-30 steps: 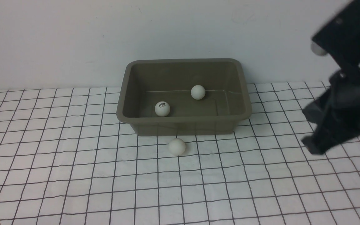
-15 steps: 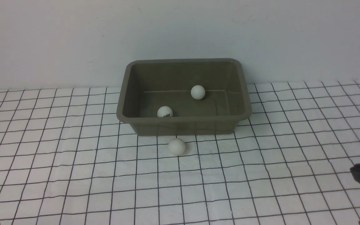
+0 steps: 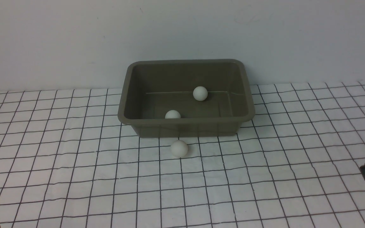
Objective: Put the table tennis balls into the box on the white checkered tablecloth.
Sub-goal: 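Reach for and grasp a ping pong ball on the table beside the basket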
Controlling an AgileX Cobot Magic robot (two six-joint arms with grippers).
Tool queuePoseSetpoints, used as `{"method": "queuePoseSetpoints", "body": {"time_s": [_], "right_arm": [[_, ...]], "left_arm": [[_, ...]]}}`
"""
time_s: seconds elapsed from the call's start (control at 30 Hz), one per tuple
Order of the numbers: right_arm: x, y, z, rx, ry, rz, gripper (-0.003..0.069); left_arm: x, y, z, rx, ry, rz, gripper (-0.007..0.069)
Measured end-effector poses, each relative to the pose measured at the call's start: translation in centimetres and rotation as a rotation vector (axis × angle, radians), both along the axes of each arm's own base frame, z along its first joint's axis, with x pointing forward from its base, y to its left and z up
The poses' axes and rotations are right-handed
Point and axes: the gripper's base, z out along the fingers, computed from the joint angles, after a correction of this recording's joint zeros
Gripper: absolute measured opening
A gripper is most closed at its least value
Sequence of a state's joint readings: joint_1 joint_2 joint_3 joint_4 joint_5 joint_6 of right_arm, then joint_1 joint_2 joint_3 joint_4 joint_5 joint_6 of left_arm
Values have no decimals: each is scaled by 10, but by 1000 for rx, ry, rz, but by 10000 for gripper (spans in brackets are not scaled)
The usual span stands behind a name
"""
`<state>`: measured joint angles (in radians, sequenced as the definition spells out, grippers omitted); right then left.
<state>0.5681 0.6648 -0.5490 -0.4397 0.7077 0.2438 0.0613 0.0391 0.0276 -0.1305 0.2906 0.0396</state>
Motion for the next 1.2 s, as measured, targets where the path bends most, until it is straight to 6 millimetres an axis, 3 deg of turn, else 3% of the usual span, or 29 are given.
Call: {"method": "queuePoseSetpoints", "body": {"time_s": [0.1,0.23,0.3,0.33,0.53,1.2], "right_arm": [[-3,-19,5,149,-104,-136,-14],[-15,-33,-7,260,-234,-227,-14],[-25,-38,-30,320,-331,-247,-14],[-26,-38,-33,319,-327,-247,-14],[-48,-40,-93,428,-416,-251,-14],[-63,-47,-112,434,-313,-355,-14]], "left_arm": [[0,0,0,0,0,-1,-4],[0,0,0,0,0,-1,-4],[0,0,0,0,0,-1,-4],[0,0,0,0,0,-1,-4],[0,0,0,0,0,-1,-4],[0,0,0,0,0,-1,-4]]}}
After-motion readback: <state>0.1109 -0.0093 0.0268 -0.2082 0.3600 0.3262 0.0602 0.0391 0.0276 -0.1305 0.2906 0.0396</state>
